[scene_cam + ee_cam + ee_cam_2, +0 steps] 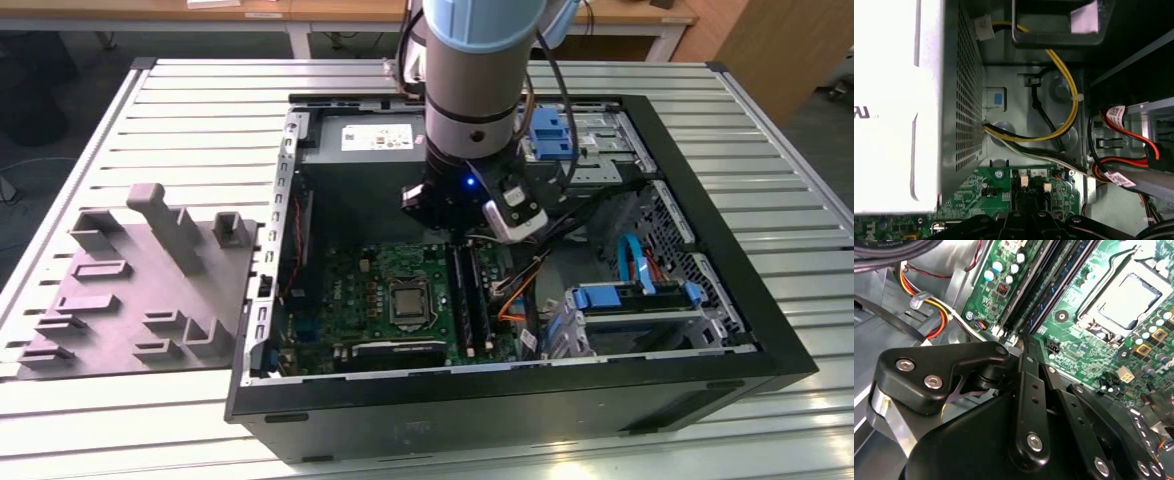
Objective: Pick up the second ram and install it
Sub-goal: 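Press down the second ram until it locks into place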
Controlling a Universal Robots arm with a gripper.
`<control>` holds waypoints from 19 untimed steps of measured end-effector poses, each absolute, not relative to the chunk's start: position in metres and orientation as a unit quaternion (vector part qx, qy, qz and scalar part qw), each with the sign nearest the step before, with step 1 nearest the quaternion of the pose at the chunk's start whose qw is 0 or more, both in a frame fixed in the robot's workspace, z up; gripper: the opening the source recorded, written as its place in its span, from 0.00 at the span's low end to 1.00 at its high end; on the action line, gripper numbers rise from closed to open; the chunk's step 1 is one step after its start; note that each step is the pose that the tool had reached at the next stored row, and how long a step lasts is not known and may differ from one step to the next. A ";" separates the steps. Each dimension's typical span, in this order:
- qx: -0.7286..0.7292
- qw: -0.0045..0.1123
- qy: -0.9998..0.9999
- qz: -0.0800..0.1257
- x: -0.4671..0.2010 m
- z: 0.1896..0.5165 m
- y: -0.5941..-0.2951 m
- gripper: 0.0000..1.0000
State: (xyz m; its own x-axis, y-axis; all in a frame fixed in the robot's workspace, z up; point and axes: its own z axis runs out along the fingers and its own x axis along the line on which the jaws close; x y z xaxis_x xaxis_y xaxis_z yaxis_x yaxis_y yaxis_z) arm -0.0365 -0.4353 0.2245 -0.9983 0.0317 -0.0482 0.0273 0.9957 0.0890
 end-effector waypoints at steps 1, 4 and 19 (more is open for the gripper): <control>0.015 0.025 0.999 0.044 -0.037 0.224 -0.434 0.11; 0.015 0.025 0.999 0.045 -0.036 0.222 -0.433 0.11; 0.015 0.025 0.999 0.045 -0.037 0.217 -0.432 0.11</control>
State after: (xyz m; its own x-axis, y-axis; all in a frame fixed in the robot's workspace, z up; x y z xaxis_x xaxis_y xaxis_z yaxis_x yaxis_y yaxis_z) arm -0.0366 -0.4321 0.2173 -0.9983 0.0316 -0.0483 0.0271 0.9955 0.0911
